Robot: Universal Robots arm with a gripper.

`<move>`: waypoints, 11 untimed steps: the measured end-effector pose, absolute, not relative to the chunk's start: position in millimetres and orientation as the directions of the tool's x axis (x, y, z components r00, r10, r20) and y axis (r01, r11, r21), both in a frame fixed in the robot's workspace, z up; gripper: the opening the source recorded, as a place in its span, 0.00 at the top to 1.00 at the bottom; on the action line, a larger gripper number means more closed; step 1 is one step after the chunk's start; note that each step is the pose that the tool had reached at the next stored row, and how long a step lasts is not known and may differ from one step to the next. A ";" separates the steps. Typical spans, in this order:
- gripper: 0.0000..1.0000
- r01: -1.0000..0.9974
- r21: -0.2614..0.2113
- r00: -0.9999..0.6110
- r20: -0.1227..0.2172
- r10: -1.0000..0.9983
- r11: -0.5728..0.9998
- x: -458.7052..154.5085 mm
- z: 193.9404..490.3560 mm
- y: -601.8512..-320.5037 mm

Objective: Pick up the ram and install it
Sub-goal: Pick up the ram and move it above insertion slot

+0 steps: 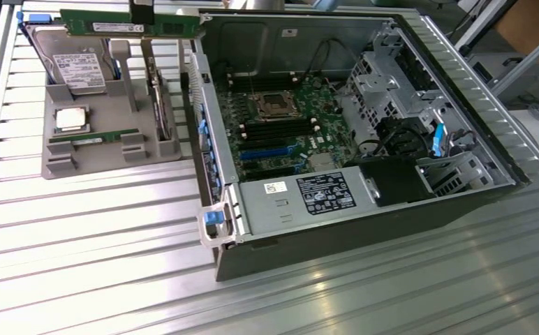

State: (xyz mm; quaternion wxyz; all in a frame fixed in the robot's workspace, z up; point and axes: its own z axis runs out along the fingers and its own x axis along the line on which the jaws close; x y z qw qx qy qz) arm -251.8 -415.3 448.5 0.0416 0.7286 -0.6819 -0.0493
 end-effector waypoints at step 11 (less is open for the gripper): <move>0.88 -0.989 0.132 0.065 -0.015 -0.998 -0.067 -242.9 447.2 -415.3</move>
